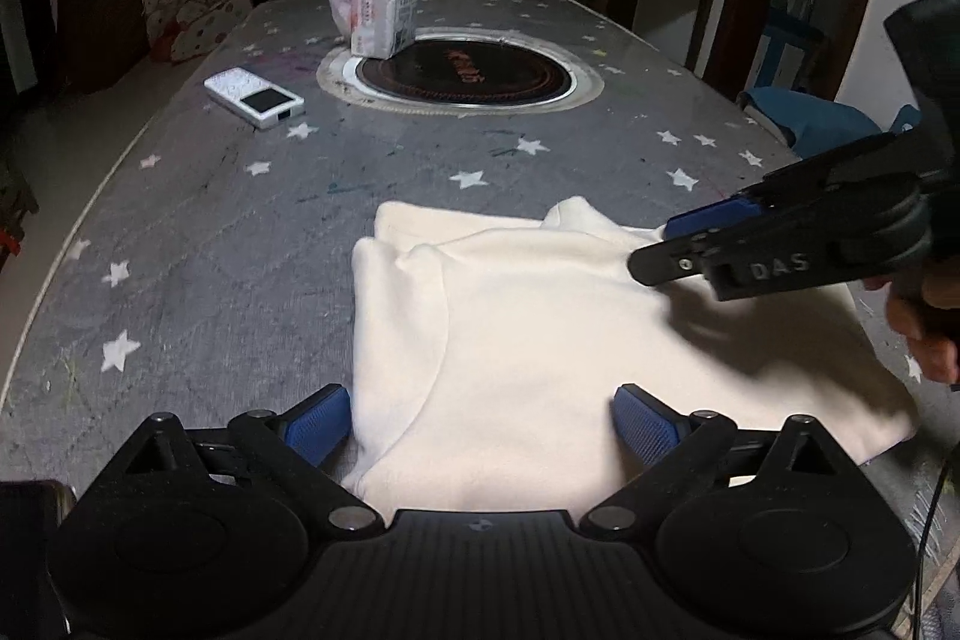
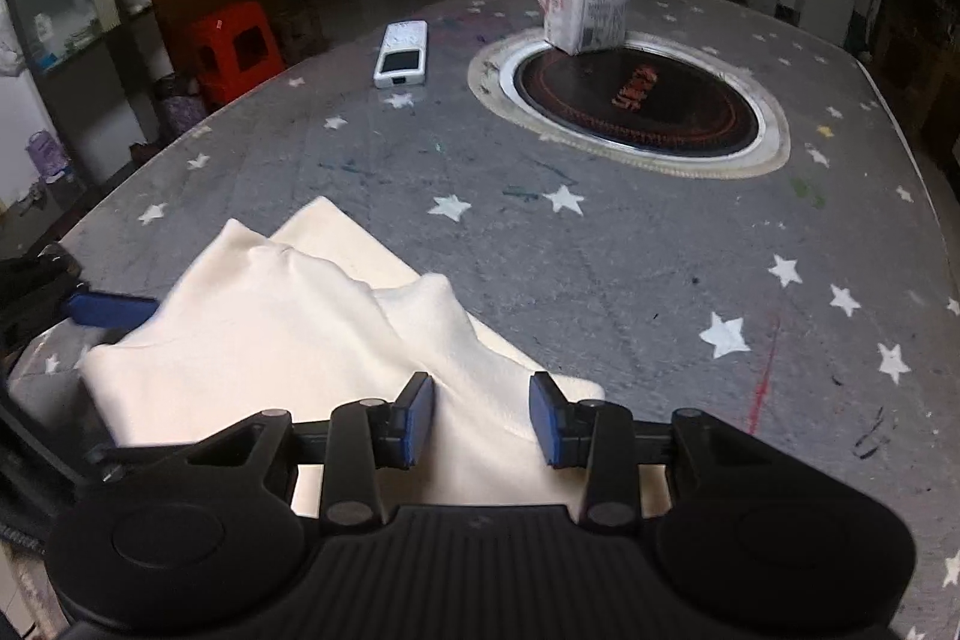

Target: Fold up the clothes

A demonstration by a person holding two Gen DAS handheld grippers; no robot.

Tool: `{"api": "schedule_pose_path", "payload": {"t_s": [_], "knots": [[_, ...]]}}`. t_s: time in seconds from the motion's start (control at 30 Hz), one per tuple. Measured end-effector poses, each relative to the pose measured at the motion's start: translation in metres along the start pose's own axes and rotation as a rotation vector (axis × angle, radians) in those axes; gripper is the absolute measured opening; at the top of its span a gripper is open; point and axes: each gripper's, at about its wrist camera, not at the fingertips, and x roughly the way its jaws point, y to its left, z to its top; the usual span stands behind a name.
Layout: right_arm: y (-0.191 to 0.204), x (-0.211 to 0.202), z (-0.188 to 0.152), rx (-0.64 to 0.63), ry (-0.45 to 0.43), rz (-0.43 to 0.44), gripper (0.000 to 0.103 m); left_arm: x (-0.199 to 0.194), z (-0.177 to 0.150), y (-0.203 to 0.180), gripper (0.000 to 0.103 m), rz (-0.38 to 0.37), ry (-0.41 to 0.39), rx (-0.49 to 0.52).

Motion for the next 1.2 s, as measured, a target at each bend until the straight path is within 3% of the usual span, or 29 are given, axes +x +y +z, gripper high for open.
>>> {"api": "schedule_pose_path", "payload": {"t_s": [0.33,0.43,0.6,1.03,1.2], "knots": [[0.014,0.012,0.019,0.0,-0.007,0.01,0.036,0.001,-0.002,0.008,0.103,-0.003,0.006,-0.033],[0.016,0.023,0.02,0.001,0.003,-0.014,0.044,0.0,-0.002,0.009,0.103,-0.006,0.009,-0.038],[0.017,0.006,0.019,-0.02,-0.013,-0.012,0.044,-0.002,-0.003,0.012,0.103,0.003,0.006,-0.046],[0.048,-0.051,-0.042,-0.176,0.032,0.039,0.05,-0.01,-0.005,0.006,0.103,0.061,-0.008,-0.034],[0.054,-0.064,-0.054,-0.193,0.006,0.04,0.051,-0.013,-0.004,0.003,0.103,0.096,-0.006,-0.042]]}}
